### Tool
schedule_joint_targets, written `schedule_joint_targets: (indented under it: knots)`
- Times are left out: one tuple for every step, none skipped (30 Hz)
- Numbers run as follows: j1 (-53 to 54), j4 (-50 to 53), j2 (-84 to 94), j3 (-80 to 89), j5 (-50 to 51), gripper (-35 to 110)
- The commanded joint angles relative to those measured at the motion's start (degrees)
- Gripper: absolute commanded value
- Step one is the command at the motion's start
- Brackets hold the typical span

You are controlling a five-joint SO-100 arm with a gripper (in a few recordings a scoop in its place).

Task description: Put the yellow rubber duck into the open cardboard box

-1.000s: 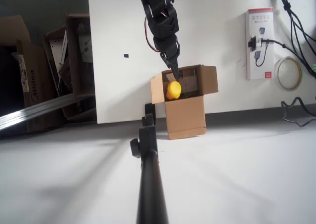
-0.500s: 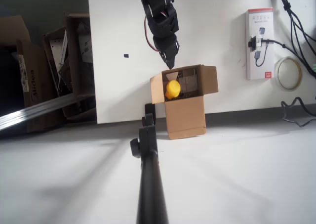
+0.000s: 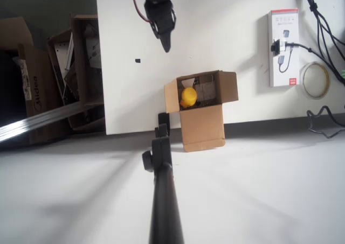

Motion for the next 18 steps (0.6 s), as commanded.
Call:
schedule_joint_targets:
  knots:
    - [3.5,2.2,6.9,-2.1,0.9,-1]
    - [4.6,2.3,9.1,-0.9,1.1,-1]
    - [5.5,2.3,11.4,0.3,1.6,-1]
    - [6.4,2.3,13.4,1.4,1.8,-1]
    - [7.3,2.3,15.6,2.5,2.0,-1]
    - [8.0,2.3,17.8,4.0,2.1,-1]
    - [8.7,2.3,20.1,5.4,2.1,-1]
    - [9.3,2.3,22.4,7.3,2.1,-1]
    - [9.9,2.3,24.8,9.2,2.1,-1]
    - [10.5,2.2,27.2,11.3,2.1,-1]
    - [11.1,2.1,29.5,13.5,2.1,-1]
    - [11.7,2.0,31.9,15.8,2.1,-1]
    - [12.3,1.9,34.2,18.1,2.1,-1]
    - [12.8,1.9,36.4,20.3,2.1,-1]
    - [13.4,1.8,38.5,22.5,2.1,-1]
    - [13.9,1.5,40.6,24.8,2.1,-1]
    - [14.3,0.9,42.8,27.2,2.1,-1]
    - [14.6,0.0,45.3,29.9,2.1,-1]
